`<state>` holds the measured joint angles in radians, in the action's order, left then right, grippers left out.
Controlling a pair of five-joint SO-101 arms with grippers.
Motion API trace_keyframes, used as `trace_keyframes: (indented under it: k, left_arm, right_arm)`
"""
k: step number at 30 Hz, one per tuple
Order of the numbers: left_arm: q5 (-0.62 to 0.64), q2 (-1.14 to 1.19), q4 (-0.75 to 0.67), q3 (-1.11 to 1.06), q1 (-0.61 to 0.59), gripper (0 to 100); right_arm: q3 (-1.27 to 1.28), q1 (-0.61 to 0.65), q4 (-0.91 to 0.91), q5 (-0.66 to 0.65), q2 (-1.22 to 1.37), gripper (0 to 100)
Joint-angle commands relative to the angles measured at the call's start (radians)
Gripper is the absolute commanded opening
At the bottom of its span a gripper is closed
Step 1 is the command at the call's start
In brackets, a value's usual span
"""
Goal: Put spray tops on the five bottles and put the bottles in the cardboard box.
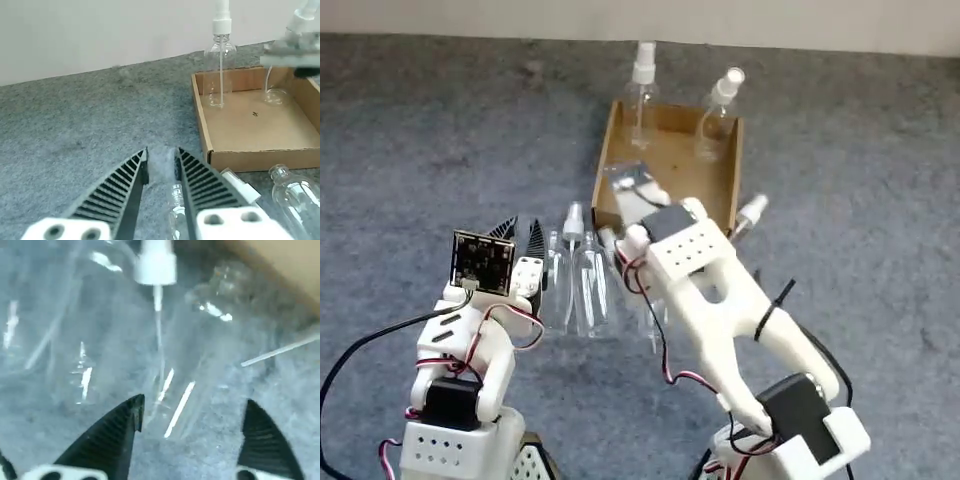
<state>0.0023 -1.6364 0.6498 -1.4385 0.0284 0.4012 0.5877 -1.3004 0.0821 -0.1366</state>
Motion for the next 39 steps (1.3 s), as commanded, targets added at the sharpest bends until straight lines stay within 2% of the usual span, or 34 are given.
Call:
trace_keyframes:
  k: [1, 7, 12, 15, 20, 23, 28, 32, 36, 39]
  left_arm:
    - [-0.005, -0.004, -0.020, 0.004, 0.016, 5]
    - [-0.005, -0.004, -0.018, 0.002, 0.018, 5]
    - [-0.005, -0.004, -0.018, 0.002, 0.018, 5]
    - [-0.005, -0.004, -0.018, 0.002, 0.018, 5]
    - [0.000, -0.001, -0.018, 0.012, 0.021, 5]
    - [0.000, 0.007, -0.005, 0.042, 0.056, 5]
    - [-0.002, 0.193, 0.021, 0.151, 0.059, 5]
    - [-0.006, 0.444, 0.029, 0.280, 0.059, 5]
    - [-0.005, 0.690, 0.126, 0.476, 0.065, 5]
    - [-0.005, 0.869, 0.244, 0.670, 0.064, 5]
  right_arm:
    - [0.082, -0.013, 0.093, 0.017, -0.047, 34.2]
    - [0.193, -0.007, 0.163, 0.023, -0.005, 32.0]
    - [0.203, -0.013, 0.157, 0.015, -0.005, 15.0]
    - [0.199, -0.051, 0.131, 0.014, -0.015, 8.7]
    - [0.202, -0.108, 0.013, -0.072, -0.197, 0.7]
    - [0.197, -0.170, -0.090, -0.129, -0.381, 0.3]
    - [0.199, -0.406, -0.248, -0.339, -0.591, 0.3]
    - [0.203, -0.687, -0.266, -0.539, -0.638, 0.3]
    - [0.213, -0.963, -0.145, -0.677, -0.565, 0.3]
    - [0.234, -1.110, -0.013, -0.730, -0.440, 0.3]
